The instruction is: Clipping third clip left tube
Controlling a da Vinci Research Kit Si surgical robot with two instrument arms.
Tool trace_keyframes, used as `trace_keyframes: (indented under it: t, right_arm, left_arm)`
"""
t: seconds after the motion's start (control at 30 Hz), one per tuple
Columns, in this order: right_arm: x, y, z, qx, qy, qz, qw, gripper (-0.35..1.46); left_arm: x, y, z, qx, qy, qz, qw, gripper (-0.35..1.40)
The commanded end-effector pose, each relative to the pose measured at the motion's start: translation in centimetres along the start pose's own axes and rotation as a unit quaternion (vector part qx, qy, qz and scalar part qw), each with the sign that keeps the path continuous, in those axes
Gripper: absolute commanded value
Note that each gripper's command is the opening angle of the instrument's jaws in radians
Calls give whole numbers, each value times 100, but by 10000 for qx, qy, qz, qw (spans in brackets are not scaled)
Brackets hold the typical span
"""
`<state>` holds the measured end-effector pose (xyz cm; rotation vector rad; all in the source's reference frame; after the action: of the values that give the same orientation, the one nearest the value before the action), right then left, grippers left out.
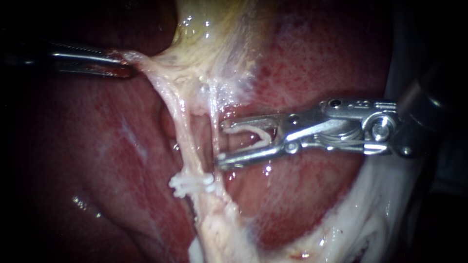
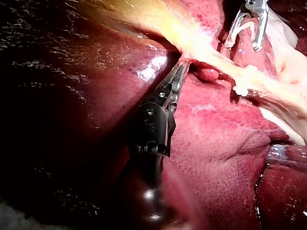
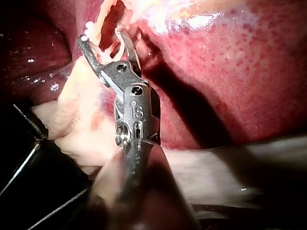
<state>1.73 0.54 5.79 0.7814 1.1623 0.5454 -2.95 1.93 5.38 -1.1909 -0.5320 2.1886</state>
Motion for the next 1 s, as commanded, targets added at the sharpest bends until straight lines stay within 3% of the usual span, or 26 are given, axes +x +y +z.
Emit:
trace_keyframes:
  t: [0.03, 0.4, 0.77, 0.9, 1.0]
  right_arm:
    - [-1, 1, 3, 25, -18, 8, 10000, 50]
    - [-26, 23, 20, 20, -43, 235, 9997, 50]
    - [-36, 37, 26, 77, -92, 261, 9996, 50]
    - [-37, 37, 30, 215, -162, 248, 9993, 50]
    - [-34, 37, 35, 377, -98, 259, 9989, 50]
  left_arm:
    - [0, 0, 0, -1, 1, 0, 10000, -35]
    - [0, 0, 0, 0, 1, 1, 10000, -35]
    - [0, -1, 0, -1, 1, 1, 10000, -35]
    - [0, -1, 0, -1, 1, 1, 10000, -35]
    - [0, -1, 0, -1, 1, 1, 10000, -35]
